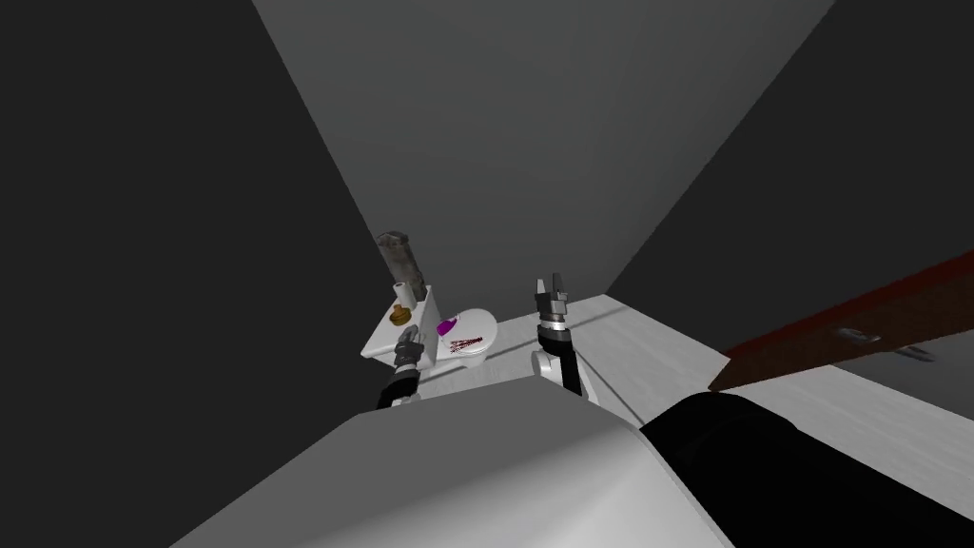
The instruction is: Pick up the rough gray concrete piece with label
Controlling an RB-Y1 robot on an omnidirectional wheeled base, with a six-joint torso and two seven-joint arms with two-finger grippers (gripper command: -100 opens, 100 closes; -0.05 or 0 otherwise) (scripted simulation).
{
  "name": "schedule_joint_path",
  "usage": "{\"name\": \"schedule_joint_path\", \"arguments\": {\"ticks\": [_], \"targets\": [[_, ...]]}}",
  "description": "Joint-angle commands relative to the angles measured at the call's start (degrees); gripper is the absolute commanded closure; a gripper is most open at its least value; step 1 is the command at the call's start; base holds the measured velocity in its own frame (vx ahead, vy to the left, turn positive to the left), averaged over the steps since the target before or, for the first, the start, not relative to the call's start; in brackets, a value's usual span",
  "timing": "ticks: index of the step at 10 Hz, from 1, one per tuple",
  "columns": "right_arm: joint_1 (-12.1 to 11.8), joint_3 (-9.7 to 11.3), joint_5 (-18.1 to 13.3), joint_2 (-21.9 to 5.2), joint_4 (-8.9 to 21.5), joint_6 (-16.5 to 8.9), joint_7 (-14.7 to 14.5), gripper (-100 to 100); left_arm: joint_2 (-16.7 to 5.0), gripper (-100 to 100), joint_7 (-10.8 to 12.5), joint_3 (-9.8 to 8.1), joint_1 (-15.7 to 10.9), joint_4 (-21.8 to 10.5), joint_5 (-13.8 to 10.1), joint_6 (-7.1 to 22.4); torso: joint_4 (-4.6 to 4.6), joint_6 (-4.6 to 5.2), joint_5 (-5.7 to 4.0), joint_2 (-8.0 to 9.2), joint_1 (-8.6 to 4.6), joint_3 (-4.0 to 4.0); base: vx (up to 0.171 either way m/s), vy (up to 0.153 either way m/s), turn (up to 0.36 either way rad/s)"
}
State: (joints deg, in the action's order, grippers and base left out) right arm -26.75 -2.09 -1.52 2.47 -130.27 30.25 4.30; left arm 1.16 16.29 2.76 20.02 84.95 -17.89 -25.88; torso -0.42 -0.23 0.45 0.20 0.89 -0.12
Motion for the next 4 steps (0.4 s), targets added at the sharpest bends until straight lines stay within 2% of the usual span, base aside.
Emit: {"name": "schedule_joint_path", "arguments": {"ticks": [1,2,3,4], "targets": [[0.0,0.0,0.0,0.0,0.0,0.0,0.0,0,0.2,100,-1.2,-2.86,1.8,0.3,-0.8,-0.2,0.0,0.0,0.0,0.0,0.0,0.0,-0.061,-0.001,-0.444],[0.0,0.0,0.0,0.0,0.0,0.0,0.0,0,0.2,100,-1.2,-3.48,1.8,0.3,-0.8,-0.2,-0.15,-0.05,0.09,-0.02,0.12,-0.08,-0.034,0.007,-0.296],[0.0,0.0,0.0,0.0,0.0,0.0,0.0,0,-0.2,100,-0.8,-2.89,1.7,0.4,-0.8,-0.5,-0.17,-0.07,0.11,-0.17,0.21,-0.16,-0.014,0.007,-0.037],[0.0,0.0,0.0,0.0,0.0,0.0,0.0,0,-0.2,0,-0.9,-3.02,1.7,0.5,-0.9,-0.3,-0.21,-0.1,0.11,-0.3,0.23,-0.24,0.0,0.0,0.0]]}}
